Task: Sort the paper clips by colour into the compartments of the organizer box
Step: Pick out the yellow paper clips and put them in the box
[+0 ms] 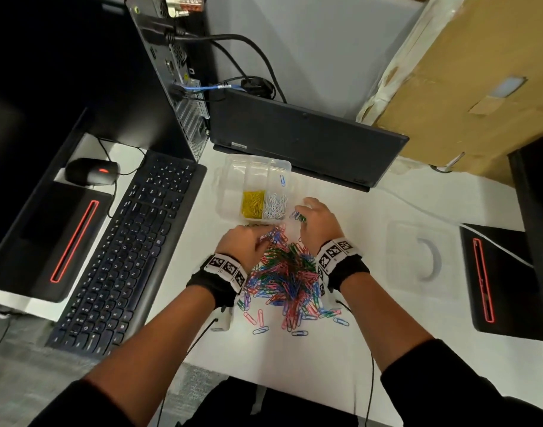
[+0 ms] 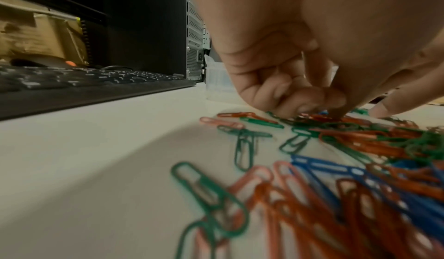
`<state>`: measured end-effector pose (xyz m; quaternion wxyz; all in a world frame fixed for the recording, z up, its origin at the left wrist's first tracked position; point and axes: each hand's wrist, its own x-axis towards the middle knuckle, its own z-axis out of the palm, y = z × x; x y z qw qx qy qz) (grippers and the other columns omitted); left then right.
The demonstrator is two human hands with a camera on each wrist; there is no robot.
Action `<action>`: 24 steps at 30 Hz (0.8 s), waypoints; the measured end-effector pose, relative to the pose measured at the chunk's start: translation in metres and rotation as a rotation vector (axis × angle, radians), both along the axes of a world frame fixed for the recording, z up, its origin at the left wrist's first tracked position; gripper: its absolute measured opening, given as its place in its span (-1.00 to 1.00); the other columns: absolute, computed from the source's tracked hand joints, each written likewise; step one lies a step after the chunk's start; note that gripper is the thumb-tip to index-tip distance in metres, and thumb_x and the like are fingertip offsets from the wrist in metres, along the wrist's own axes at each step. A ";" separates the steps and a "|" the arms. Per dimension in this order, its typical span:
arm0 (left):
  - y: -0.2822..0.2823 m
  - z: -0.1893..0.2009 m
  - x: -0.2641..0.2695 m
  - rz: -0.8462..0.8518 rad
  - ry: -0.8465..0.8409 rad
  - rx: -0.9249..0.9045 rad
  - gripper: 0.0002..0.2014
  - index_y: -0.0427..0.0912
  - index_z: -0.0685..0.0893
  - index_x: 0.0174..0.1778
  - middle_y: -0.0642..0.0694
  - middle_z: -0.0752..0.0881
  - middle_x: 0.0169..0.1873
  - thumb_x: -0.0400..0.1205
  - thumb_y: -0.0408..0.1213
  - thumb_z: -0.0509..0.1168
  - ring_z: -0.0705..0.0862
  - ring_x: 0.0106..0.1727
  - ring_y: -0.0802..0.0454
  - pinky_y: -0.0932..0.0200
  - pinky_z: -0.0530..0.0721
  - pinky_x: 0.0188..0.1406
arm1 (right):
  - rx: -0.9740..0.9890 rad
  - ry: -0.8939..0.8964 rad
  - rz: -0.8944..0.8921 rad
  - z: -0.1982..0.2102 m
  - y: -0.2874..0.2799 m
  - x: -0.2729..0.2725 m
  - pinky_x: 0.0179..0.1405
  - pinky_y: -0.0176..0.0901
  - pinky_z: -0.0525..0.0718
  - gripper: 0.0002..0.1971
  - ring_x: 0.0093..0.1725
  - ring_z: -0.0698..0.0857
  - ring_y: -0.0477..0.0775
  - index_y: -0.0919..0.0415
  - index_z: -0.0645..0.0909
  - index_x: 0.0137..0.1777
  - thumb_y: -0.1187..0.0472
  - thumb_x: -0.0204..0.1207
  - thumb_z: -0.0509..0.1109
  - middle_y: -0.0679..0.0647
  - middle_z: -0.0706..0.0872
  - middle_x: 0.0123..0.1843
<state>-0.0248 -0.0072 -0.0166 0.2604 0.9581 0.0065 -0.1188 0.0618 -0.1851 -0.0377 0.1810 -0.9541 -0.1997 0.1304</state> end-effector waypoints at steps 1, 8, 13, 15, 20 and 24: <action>0.000 -0.001 -0.001 -0.002 -0.010 0.008 -0.61 0.17 0.56 0.44 -0.12 0.81 -0.10 0.68 -0.13 0.25 0.72 -0.06 -0.17 0.10 0.63 -0.06 | 0.003 -0.007 -0.019 0.000 -0.001 -0.002 0.58 0.00 0.39 -0.56 0.55 0.44 0.19 0.24 0.57 0.47 0.42 0.60 0.25 0.19 0.47 0.57; -0.005 -0.010 -0.003 0.024 -0.009 0.002 -0.75 0.14 0.73 0.20 -0.03 0.80 -0.11 0.64 -0.09 0.28 0.73 -0.05 -0.09 0.07 0.71 -0.03 | -0.032 -0.041 -0.005 -0.001 -0.012 -0.019 0.43 -0.08 0.51 -0.63 0.42 0.53 0.18 0.27 0.68 0.35 0.45 0.59 0.28 0.19 0.58 0.46; -0.008 -0.009 -0.002 0.120 -0.062 -0.025 -0.78 0.00 0.74 0.14 -0.07 0.75 -0.12 0.59 -0.16 0.36 0.70 -0.10 -0.08 0.06 0.70 -0.03 | 0.050 -0.060 -0.026 0.001 -0.017 -0.028 0.13 0.01 0.71 -0.74 0.11 0.66 0.18 0.27 0.78 0.14 0.44 0.52 0.37 0.16 0.70 0.12; -0.003 -0.009 -0.001 0.184 -0.068 -0.039 -0.78 -0.02 0.76 0.12 -0.07 0.75 -0.09 0.56 -0.23 0.39 0.71 -0.12 -0.06 0.11 0.69 -0.03 | 0.078 -0.062 -0.032 0.005 -0.017 -0.029 0.05 0.08 0.73 -0.71 0.05 0.68 0.22 0.27 0.76 0.15 0.47 0.47 0.38 0.18 0.72 0.06; 0.018 -0.010 -0.009 0.192 -0.016 -0.032 -0.77 0.05 0.77 0.14 -0.01 0.66 -0.24 0.57 -0.21 0.39 0.68 -0.21 -0.06 0.08 0.70 -0.10 | 0.070 -0.038 -0.047 0.009 -0.016 -0.029 0.01 0.01 0.74 -0.67 0.02 0.72 0.24 0.26 0.72 0.25 0.44 0.51 0.34 0.21 0.77 0.05; 0.026 -0.007 -0.014 0.146 -0.011 -0.010 -0.80 0.01 0.77 0.12 0.02 0.62 -0.25 0.59 -0.23 0.39 0.63 -0.26 -0.01 0.05 0.71 -0.11 | 0.093 -0.012 -0.075 0.009 -0.017 -0.029 0.02 0.00 0.74 -0.72 0.00 0.73 0.19 0.23 0.75 0.20 0.37 0.52 0.39 0.17 0.77 0.03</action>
